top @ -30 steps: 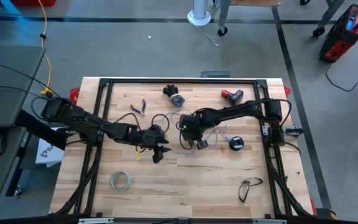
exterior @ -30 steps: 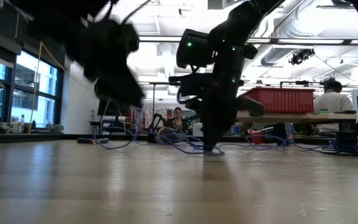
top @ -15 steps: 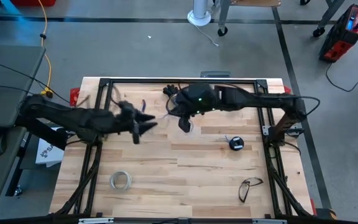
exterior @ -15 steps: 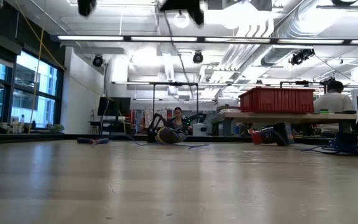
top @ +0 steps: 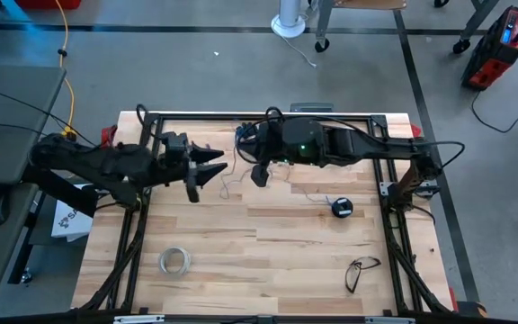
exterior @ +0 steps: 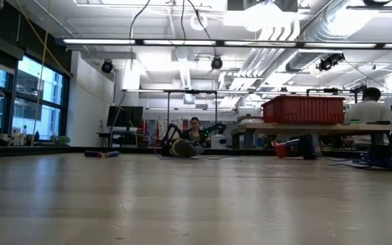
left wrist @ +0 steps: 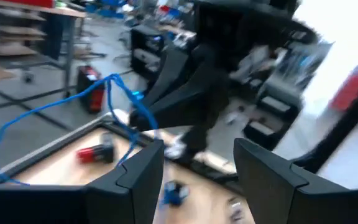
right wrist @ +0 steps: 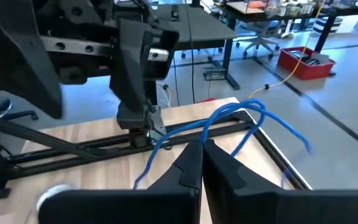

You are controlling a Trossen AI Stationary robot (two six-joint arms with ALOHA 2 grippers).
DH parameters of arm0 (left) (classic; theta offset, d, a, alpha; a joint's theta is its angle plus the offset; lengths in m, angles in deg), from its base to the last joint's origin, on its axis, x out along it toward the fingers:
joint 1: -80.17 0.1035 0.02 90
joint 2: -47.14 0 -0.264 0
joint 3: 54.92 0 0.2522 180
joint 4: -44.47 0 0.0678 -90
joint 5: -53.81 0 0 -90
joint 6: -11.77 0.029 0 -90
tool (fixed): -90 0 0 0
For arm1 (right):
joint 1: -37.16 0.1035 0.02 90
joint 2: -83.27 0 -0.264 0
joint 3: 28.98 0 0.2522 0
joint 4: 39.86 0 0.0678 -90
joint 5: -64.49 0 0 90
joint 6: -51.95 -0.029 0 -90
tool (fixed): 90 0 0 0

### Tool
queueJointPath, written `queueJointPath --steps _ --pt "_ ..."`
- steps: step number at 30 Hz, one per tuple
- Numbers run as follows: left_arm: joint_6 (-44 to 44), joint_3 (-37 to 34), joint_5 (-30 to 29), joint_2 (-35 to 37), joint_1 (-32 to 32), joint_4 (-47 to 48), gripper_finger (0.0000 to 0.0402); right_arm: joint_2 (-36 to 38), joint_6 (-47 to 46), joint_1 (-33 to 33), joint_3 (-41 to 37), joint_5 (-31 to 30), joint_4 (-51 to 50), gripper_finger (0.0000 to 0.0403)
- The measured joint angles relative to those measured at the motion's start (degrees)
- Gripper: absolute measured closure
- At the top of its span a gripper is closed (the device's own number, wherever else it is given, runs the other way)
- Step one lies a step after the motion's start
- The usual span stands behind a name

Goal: Coil cords
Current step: Uncoil the blue wire from the black spool

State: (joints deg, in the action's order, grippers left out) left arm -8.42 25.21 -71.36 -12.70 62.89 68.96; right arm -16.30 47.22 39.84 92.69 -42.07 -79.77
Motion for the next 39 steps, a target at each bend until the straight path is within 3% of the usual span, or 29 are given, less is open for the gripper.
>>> queueJointPath --steps 5,11,23,26,31,39 --pt "0.5 5.6 -7.1 -4.4 0.0 12.1 0.0213 -0.4 2.7 0.6 0.0 -1.5 0.3 0.0403" --pt "1.9 8.2 -10.3 -6.7 0.4 11.6 0.0212 -0.3 5.4 1.3 0.0 -3.4 0.7 0.0403" --pt "-0.1 8.8 -5.0 -9.5 3.6 10.2 0.0216 -0.3 8.7 1.6 0.0 -3.3 0.6 0.0403" --pt "-0.1 8.9 -4.6 -9.3 4.1 10.1 0.0250 -0.3 9.7 1.6 0.0 -3.2 0.6 0.0403" --pt "-1.9 8.9 -2.4 -9.4 4.4 11.4 0.0384 -0.3 10.2 1.6 0.0 -2.5 -0.7 0.0403" --pt "-3.8 13.8 -3.7 -6.5 4.6 30.5 0.0399 1.7 10.1 2.4 0.0 -0.6 -6.1 0.0403"
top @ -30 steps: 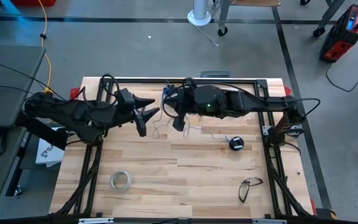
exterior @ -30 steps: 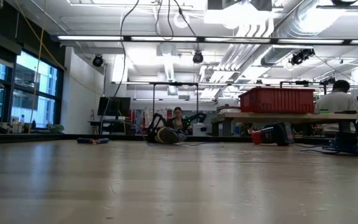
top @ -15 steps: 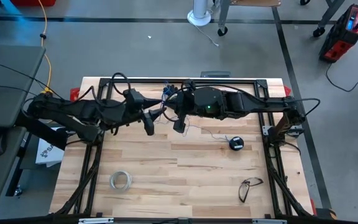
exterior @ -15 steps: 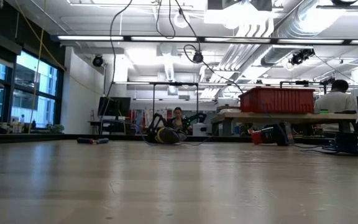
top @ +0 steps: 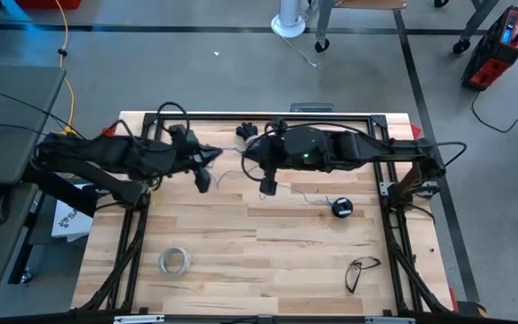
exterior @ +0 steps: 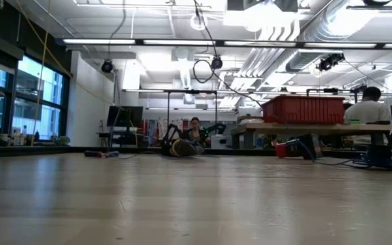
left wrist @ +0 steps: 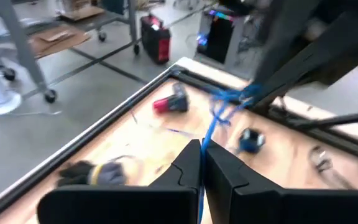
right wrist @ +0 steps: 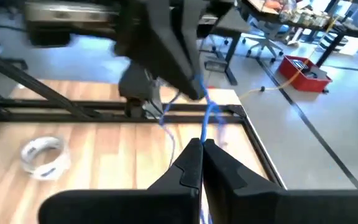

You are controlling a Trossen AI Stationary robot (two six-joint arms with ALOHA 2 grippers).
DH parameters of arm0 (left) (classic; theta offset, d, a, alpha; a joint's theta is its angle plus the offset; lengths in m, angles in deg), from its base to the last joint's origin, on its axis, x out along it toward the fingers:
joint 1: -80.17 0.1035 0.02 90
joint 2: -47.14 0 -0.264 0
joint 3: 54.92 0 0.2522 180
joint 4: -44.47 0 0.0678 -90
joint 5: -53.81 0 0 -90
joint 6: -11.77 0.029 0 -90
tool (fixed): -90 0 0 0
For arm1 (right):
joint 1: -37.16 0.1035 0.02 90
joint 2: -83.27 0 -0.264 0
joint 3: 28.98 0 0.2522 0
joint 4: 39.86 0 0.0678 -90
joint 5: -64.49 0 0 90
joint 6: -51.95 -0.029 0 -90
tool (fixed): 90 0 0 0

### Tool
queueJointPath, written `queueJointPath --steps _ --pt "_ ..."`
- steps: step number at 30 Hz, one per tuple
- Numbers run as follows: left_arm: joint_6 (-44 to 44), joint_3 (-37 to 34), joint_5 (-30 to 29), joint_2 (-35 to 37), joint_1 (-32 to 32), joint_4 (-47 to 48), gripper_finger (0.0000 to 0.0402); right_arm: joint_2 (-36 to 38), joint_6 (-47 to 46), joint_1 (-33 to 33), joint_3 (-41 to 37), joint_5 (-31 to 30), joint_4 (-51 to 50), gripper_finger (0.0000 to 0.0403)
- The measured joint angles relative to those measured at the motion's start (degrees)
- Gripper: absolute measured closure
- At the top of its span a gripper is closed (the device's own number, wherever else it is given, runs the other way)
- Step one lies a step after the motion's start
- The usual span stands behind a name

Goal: Coil cords
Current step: Uncoil the blue wire from the black spool

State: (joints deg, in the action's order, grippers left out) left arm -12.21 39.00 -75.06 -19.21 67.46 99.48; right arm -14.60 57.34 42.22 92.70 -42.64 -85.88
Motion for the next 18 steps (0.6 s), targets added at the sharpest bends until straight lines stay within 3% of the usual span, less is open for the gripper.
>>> queueJointPath --steps 10,18 --pt "1.3 0.5 1.1 3.1 1.1 3.8 0.0401 2.3 -1.5 0.2 0.0 2.0 3.0 0.0403" --pt "-1.6 0.5 0.7 6.2 1.1 12.2 0.0401 8.4 -1.6 0.1 0.0 -5.4 -0.3 0.0403"
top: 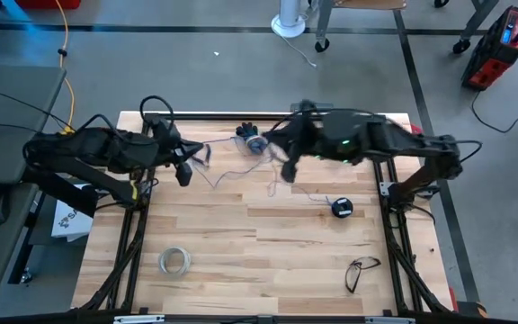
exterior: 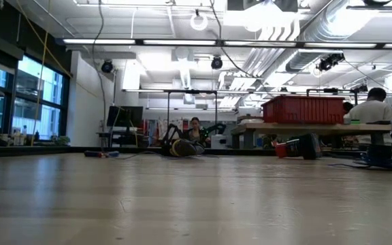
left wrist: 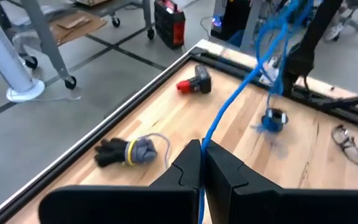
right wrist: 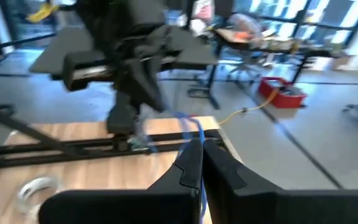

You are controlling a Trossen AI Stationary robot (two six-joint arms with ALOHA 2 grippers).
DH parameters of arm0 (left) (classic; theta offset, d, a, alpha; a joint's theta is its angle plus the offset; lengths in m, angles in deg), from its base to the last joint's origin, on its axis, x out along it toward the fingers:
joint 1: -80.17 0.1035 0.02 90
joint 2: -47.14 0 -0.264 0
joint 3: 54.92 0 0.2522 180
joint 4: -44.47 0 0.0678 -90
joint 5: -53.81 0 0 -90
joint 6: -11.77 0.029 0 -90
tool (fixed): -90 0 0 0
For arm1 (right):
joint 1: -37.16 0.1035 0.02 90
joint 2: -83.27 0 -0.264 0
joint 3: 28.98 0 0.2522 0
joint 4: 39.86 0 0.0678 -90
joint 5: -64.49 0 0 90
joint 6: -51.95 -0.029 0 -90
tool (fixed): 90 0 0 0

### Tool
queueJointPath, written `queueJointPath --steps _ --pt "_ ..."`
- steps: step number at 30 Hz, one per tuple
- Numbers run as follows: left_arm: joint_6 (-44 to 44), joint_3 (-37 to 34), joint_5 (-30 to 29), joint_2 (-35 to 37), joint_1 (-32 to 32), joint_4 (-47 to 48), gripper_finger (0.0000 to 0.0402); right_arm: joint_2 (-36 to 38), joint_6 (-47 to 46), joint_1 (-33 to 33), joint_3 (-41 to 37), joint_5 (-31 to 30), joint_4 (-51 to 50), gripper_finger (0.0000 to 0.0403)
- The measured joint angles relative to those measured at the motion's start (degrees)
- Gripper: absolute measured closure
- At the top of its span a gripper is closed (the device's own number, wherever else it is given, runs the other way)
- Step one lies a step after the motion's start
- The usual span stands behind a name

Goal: Coil cords
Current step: Uncoil the blue wire from the black spool

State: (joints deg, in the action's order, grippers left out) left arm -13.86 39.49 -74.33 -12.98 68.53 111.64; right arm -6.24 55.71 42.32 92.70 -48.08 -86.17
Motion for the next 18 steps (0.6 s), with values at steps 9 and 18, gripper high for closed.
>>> queueJointPath --steps 9,18 --pt "-1.0 0.0 -1.6 5.4 0.0 3.3 0.0401 9.5 -3.9 -0.3 0.0 -11.6 -13.3 0.0403" --pt "-4.3 0.0 -2.9 9.9 0.0 7.4 0.0401 17.6 -12.3 -0.2 0.0 -16.5 -25.4 0.0403"
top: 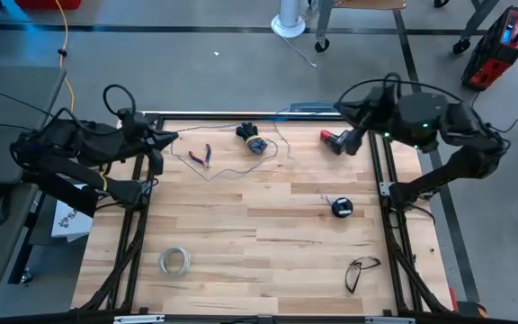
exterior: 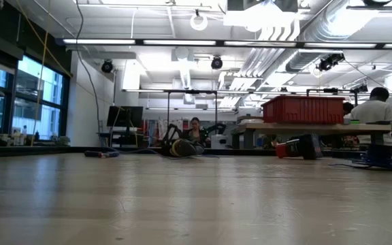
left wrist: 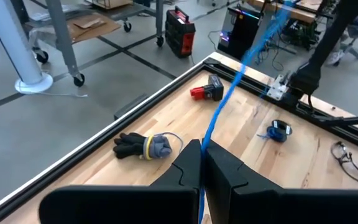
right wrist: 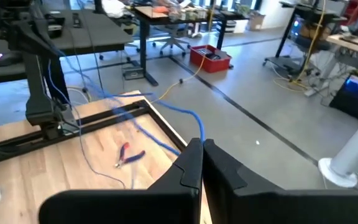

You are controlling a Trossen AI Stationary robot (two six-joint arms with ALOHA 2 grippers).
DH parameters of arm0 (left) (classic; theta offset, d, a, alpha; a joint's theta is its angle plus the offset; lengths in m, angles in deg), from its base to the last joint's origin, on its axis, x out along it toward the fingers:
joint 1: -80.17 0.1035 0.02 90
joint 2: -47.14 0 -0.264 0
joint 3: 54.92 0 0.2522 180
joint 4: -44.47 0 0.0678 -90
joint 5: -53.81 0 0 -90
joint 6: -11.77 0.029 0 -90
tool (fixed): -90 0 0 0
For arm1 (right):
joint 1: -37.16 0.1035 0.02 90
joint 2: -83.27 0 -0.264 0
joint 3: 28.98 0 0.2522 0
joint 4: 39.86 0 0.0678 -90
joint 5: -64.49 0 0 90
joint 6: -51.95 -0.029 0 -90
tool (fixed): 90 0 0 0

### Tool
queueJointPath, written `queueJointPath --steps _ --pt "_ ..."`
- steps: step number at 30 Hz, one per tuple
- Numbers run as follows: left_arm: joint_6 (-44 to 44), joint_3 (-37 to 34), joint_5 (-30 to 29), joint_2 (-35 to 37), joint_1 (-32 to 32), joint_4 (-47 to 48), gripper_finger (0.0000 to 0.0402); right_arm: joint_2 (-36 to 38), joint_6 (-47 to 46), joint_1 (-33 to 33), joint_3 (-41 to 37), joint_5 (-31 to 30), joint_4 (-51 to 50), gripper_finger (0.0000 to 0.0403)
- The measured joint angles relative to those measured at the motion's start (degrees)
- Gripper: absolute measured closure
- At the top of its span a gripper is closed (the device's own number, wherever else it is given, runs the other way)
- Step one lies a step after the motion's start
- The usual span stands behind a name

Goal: Coil cords
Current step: Uncoil the blue wire from the black spool

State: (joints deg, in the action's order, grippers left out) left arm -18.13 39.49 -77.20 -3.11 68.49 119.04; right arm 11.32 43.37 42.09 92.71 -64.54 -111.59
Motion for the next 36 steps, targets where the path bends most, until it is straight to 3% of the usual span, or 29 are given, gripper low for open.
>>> queueJointPath --steps 10,21,29,36 --pt "-2.5 0.0 -2.1 1.7 0.0 1.1 0.0401 0.3 -1.6 0.0 0.0 0.1 -1.4 0.0403" --pt "-1.4 0.0 0.8 -6.3 0.0 0.5 0.0401 -4.6 3.2 0.0 0.0 7.2 6.6 0.0403" --pt "1.1 0.0 8.5 -14.1 0.0 -6.9 0.0378 -6.8 5.0 0.0 0.0 11.8 10.7 0.0403" --pt "3.7 0.0 23.6 -19.4 0.9 -18.9 0.0293 -8.5 4.3 0.0 0.0 14.2 11.9 0.0403"
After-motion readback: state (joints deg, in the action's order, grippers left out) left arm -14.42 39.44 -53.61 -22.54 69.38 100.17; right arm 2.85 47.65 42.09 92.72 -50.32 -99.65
